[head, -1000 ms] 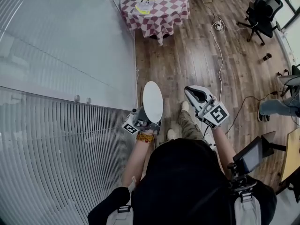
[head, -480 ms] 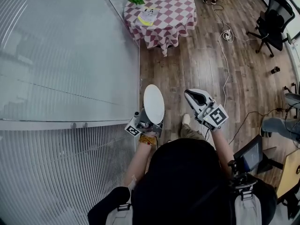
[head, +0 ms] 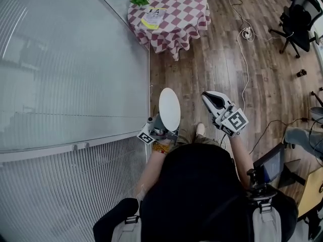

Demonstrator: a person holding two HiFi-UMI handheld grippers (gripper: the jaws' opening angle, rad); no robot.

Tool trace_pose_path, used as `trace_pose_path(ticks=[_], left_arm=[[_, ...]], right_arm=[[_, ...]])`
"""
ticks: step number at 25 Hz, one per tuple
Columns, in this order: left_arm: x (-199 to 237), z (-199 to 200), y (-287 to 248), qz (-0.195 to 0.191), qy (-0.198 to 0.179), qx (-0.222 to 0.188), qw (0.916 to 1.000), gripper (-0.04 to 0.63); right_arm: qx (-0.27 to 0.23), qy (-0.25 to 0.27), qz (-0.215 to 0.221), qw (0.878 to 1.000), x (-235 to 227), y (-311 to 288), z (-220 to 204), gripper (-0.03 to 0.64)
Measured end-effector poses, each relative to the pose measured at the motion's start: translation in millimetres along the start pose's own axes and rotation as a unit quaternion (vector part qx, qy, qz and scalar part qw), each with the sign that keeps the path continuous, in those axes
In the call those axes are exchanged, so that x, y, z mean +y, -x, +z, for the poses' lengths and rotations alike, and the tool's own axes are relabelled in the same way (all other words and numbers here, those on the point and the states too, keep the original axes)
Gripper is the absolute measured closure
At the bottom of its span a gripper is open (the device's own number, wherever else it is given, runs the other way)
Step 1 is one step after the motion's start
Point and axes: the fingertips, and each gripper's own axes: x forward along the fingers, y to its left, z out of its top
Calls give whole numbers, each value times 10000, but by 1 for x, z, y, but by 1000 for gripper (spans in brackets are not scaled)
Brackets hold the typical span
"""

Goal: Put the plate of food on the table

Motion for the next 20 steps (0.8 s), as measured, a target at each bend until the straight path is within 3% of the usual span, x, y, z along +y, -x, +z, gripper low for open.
trace_pose_path(ticks=[10,20], left_arm=[[61,0,-30,154,203,122,9996,305],[156,43,-83,-129,490,-76,9987,305]], right_arm=[[35,-168,-193,9997,-46,-2,-12,604],[201,-142,-520,9983,-131,-53,-7,604]])
